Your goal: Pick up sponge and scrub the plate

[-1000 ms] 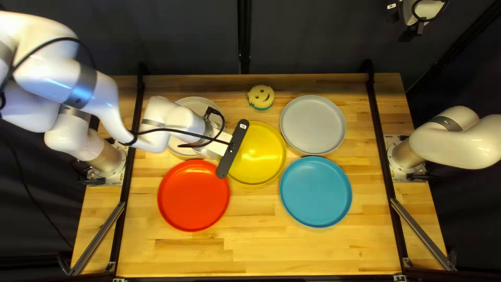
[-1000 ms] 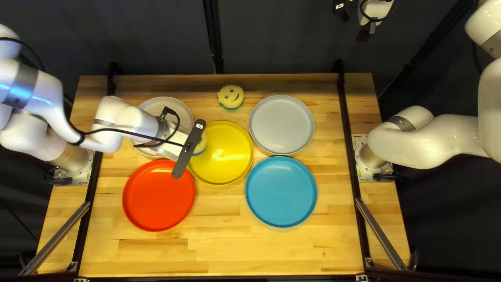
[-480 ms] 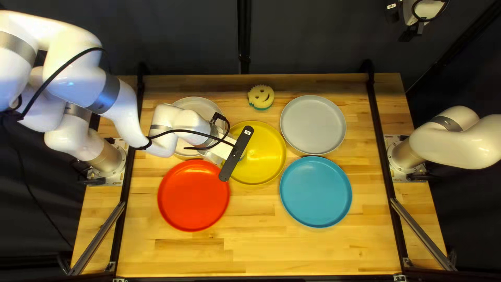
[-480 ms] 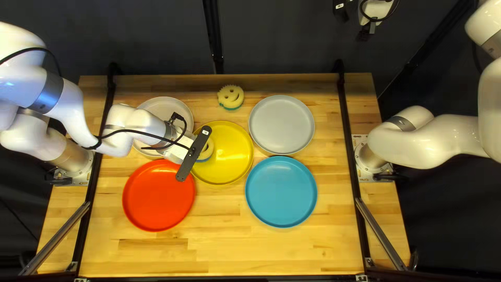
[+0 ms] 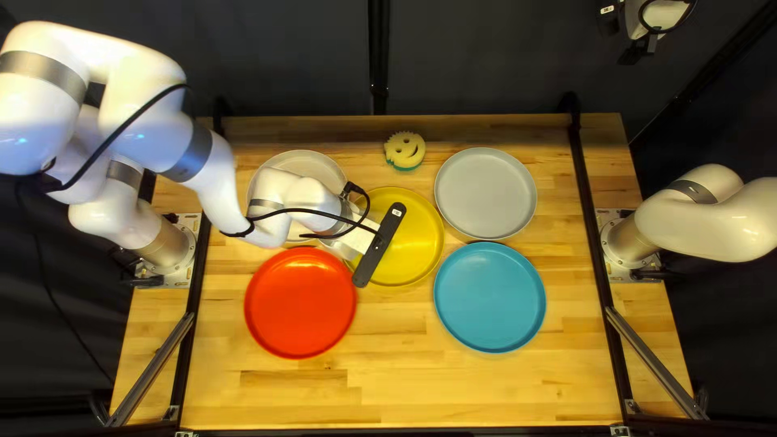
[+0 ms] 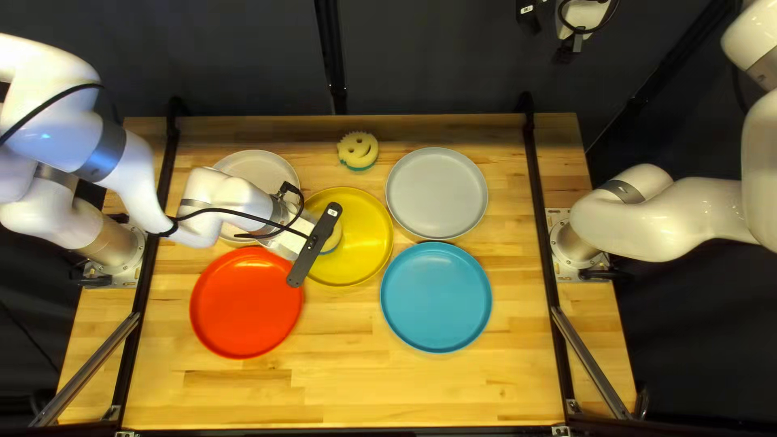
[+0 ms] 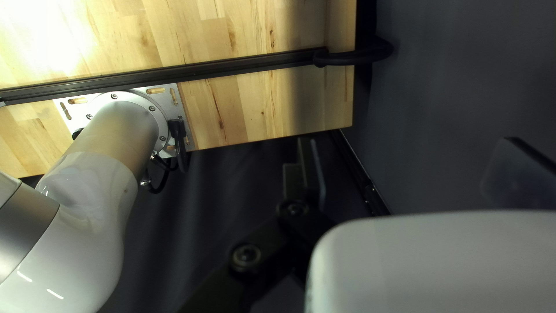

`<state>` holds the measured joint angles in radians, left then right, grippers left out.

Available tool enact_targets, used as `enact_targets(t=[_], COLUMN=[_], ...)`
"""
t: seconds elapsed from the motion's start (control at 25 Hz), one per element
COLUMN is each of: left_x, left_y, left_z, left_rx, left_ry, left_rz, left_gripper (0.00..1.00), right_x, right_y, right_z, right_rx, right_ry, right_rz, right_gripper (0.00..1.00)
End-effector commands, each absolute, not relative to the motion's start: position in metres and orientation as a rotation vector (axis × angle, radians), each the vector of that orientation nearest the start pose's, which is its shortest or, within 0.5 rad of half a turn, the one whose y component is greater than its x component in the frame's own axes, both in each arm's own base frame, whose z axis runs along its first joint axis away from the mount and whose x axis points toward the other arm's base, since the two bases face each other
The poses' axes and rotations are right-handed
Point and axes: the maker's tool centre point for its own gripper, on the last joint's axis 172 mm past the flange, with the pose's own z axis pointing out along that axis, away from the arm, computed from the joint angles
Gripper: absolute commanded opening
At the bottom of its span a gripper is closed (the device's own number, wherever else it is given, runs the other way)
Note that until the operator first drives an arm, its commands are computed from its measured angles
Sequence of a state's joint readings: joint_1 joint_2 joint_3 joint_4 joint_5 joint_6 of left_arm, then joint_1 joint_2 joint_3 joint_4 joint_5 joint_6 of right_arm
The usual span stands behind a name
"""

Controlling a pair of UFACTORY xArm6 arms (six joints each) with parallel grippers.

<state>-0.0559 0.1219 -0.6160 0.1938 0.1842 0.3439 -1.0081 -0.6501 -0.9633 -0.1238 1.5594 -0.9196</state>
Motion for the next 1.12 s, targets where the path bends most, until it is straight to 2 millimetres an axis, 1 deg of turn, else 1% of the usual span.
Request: enact_targets(t=[0.04,0.2,0.28,0.44,0.52,0.88,1.12], left_x=[0.470,0.470,0.473,0.472,0.470,0.471,0.473], left_y=[-0.018,0.013,0.022,0.028,0.022,-0.039,-0.060], left_z=[0.044,0.043,0.042,0.038,0.039,0.048,0.047], left_rx=[-2.880,-2.890,-2.890,-2.892,-2.892,-2.890,-2.897], left_ry=[0.861,0.844,0.838,0.835,0.839,0.879,0.907], left_rz=[-0.438,-0.435,-0.438,-0.441,-0.444,-0.459,-0.477], left_gripper=[0.00,0.00,0.00,0.00,0.00,0.00,0.00], right_x=[0.132,0.132,0.132,0.132,0.132,0.132,0.132], right_y=[-0.271,-0.271,-0.271,-0.271,-0.271,-0.271,-0.271], right_z=[0.355,0.355,0.355,0.355,0.355,0.355,0.355], right_rx=[-3.251,-3.251,-3.251,-3.251,-3.251,-3.251,-3.251], right_ry=[0.147,0.147,0.147,0.147,0.147,0.147,0.147], right_rz=[0.116,0.116,0.116,0.116,0.116,0.116,0.116], right_gripper=[1.00,1.00,1.00,1.00,1.00,1.00,1.00])
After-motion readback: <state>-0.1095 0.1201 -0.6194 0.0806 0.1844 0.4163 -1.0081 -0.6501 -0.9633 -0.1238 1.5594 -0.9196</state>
